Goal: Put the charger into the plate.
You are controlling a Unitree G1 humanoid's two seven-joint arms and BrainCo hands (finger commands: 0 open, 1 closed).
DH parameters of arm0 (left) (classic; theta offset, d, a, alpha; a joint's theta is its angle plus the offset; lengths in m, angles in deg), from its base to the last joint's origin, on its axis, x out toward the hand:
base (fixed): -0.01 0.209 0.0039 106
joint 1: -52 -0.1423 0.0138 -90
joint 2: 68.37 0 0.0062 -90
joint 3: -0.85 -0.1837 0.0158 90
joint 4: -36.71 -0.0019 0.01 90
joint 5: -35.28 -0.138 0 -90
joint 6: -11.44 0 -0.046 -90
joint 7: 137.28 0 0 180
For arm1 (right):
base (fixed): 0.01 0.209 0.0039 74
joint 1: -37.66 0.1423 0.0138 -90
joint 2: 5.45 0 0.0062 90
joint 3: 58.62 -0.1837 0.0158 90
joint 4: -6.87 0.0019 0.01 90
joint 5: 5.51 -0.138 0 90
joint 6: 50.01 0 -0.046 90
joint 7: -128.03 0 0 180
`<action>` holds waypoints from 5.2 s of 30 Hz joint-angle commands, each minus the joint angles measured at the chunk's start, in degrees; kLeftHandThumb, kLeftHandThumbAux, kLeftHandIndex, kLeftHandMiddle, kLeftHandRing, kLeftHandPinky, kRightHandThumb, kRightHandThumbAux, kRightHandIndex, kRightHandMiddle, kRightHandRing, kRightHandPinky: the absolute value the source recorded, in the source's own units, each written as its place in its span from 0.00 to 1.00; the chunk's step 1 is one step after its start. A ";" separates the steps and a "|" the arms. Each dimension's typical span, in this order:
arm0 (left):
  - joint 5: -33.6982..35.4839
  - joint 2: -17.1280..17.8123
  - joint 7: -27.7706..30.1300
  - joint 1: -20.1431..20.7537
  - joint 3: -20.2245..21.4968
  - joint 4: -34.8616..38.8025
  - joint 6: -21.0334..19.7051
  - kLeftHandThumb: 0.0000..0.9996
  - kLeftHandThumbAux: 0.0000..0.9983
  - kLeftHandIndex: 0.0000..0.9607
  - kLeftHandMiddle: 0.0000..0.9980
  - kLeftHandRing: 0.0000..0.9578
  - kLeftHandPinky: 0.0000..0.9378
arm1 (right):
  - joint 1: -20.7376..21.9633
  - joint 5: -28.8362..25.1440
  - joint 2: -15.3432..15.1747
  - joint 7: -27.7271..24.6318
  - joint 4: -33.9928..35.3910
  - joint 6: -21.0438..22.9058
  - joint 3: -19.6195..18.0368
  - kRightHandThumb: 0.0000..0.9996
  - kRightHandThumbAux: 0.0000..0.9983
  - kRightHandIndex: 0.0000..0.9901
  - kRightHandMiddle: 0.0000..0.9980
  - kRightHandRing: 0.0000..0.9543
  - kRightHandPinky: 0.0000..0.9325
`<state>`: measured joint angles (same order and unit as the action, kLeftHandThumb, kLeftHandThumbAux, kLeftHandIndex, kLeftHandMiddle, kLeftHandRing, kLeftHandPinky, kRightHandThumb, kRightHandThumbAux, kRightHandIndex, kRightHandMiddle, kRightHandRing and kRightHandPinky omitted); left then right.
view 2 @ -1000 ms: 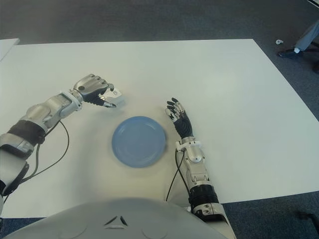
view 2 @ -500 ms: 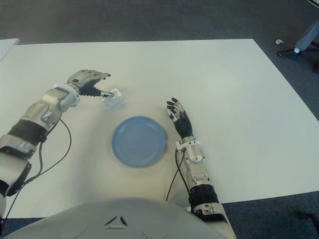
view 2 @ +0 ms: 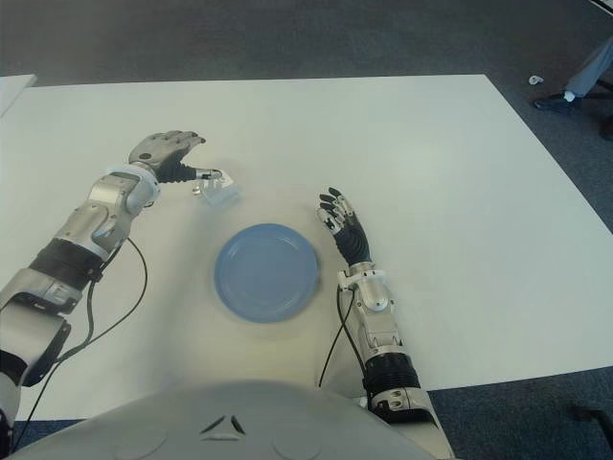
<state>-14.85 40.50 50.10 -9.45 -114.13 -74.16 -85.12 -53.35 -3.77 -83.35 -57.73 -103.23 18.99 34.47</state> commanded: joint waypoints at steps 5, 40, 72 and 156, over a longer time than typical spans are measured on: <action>-1.83 -1.01 0.03 -3.50 0.22 3.64 -4.47 0.16 0.09 0.00 0.00 0.00 0.00 | -1.28 -0.16 -0.19 -0.45 -2.43 1.27 -0.32 0.00 0.38 0.08 0.20 0.18 0.11; -5.81 -9.84 -5.60 -9.05 -1.49 2.80 -19.40 0.20 0.13 0.00 0.00 0.00 0.00 | -0.93 -0.86 -0.03 -1.25 -2.64 1.16 -0.69 0.00 0.39 0.08 0.19 0.17 0.12; -5.18 -11.40 -6.19 -5.81 -6.13 -7.38 -12.88 0.18 0.13 0.00 0.00 0.00 0.00 | -1.39 -0.53 0.08 -0.79 -1.33 1.92 -0.49 0.00 0.38 0.09 0.19 0.17 0.14; -3.32 -8.87 -15.03 1.04 -9.09 -22.40 3.32 0.34 0.27 0.10 0.21 0.22 0.23 | -1.72 -0.37 0.48 -0.57 -0.23 2.42 -0.34 0.00 0.39 0.10 0.21 0.18 0.12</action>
<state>-19.07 31.08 33.37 -7.99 -123.53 -96.01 -82.24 -54.00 -4.48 -83.01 -58.47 -102.39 19.16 34.02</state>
